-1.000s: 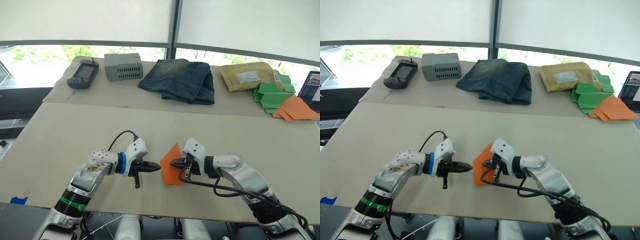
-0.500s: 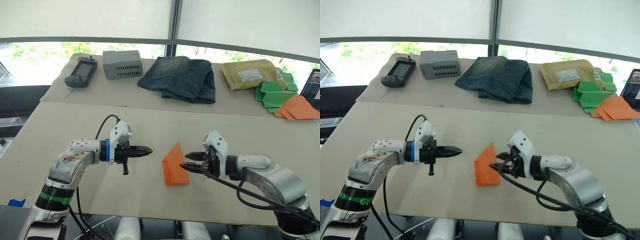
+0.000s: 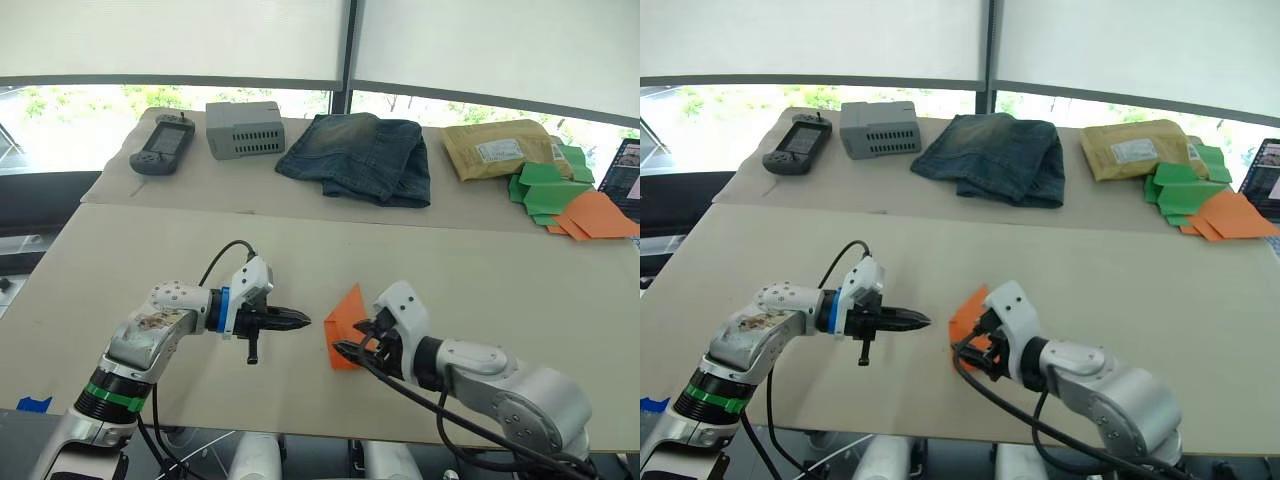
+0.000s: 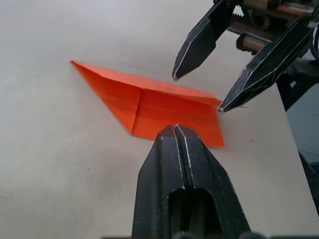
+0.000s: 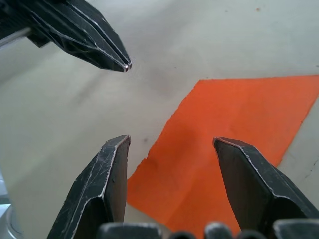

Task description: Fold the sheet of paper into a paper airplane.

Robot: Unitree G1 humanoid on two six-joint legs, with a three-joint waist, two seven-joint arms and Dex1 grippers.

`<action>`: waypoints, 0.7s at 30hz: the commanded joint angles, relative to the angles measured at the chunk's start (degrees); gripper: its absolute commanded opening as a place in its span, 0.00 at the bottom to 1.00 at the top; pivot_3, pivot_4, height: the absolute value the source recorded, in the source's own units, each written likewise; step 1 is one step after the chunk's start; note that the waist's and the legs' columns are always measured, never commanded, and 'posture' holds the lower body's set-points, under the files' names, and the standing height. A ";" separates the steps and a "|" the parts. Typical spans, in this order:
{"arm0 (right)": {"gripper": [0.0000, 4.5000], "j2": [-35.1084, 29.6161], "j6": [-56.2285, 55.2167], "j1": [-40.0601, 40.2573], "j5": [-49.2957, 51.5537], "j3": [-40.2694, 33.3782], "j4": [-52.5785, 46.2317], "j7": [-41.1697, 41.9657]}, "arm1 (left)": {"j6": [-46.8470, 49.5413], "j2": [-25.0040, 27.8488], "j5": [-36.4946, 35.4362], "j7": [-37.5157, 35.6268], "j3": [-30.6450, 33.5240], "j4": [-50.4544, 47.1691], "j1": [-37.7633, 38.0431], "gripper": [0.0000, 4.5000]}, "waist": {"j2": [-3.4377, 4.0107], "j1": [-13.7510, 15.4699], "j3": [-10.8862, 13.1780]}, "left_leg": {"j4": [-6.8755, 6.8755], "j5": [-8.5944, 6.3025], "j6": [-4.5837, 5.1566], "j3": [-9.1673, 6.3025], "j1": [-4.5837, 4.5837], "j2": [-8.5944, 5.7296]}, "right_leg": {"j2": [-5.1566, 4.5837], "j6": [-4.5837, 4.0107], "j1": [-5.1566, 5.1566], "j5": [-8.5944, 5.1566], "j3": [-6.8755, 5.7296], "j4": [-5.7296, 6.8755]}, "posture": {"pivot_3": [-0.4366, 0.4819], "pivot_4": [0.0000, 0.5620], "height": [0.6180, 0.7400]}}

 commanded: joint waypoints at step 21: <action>0.67 -23.14 -15.45 5.02 -1.63 -16.55 -3.22 9.98 | 52.04 -16.37 -10.82 12.79 3.19 30.04 -36.27 0.98 | -0.35 0.99 0.29 | 0.30 0.03 0.04 -0.55 -0.01 -0.26 | 0.05 0.61 0.40 0.29 -0.04 -0.07 | 0.48 0.27 0.80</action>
